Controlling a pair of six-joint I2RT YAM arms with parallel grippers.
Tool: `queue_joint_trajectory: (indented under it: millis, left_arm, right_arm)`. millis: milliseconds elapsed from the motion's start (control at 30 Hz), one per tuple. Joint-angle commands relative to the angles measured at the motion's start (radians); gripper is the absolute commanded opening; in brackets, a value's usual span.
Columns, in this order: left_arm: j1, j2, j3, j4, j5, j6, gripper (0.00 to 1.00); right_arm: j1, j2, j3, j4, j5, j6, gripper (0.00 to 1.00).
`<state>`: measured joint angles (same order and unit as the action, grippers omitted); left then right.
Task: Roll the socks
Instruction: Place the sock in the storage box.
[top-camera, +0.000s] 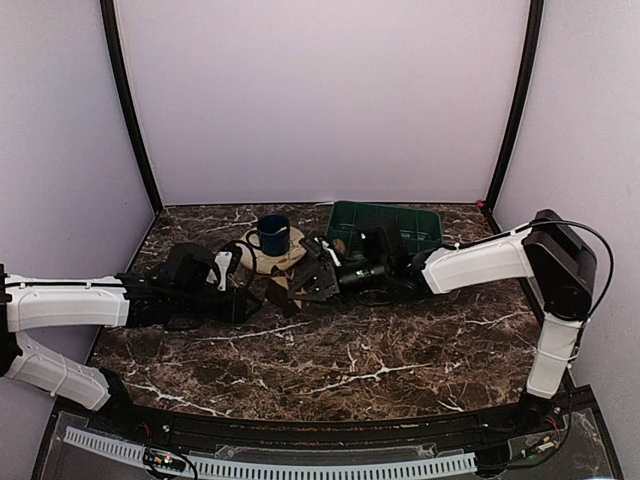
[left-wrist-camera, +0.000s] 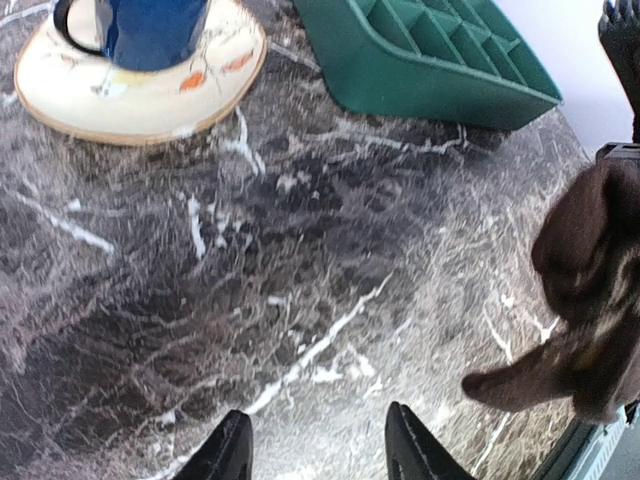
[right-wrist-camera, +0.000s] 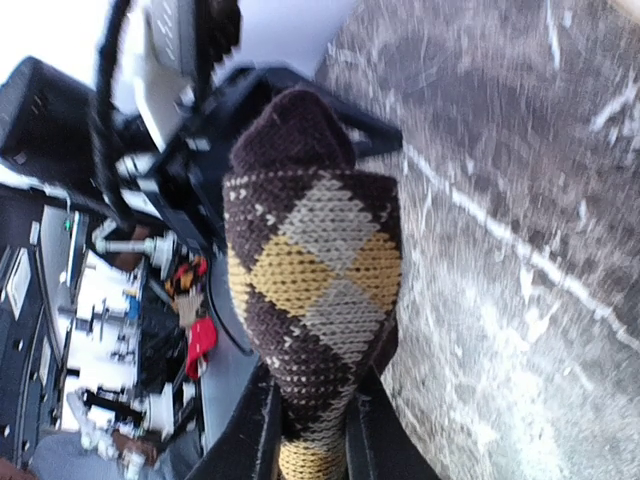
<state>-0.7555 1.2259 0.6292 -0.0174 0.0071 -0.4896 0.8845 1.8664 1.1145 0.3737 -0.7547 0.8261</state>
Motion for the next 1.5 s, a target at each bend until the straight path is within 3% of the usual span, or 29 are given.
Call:
queue_joint_trajectory:
  millis: [0, 333, 633, 967, 1133, 1467]
  left_arm:
    - [0.004, 0.003, 0.076, -0.002, -0.047, 0.026, 0.48]
    - [0.003, 0.103, 0.206, 0.035, -0.052, 0.084, 0.50]
    - [0.005, 0.276, 0.347, 0.065, -0.075, 0.126, 0.52]
    - [0.043, 0.529, 0.531, 0.115, -0.001, 0.083, 0.54]
    - [0.052, 0.639, 0.626, 0.123, 0.016, 0.067, 0.54]
    - [0.058, 0.721, 0.705, 0.135, 0.058, 0.051, 0.53]
  right_arm:
    - [-0.023, -0.085, 0.031, 0.060, 0.177, 0.078, 0.00]
    - [-0.104, -0.228, 0.102, -0.237, 0.725, -0.051, 0.00]
    - [-0.153, -0.187, 0.192, -0.476, 1.115, -0.138, 0.00]
    - [-0.182, -0.030, 0.372, -0.732, 1.339, -0.202, 0.00]
    - [-0.184, 0.052, 0.464, -0.833, 1.381, -0.209, 0.00]
    - [-0.188, 0.212, 0.618, -1.007, 1.453, -0.210, 0.00]
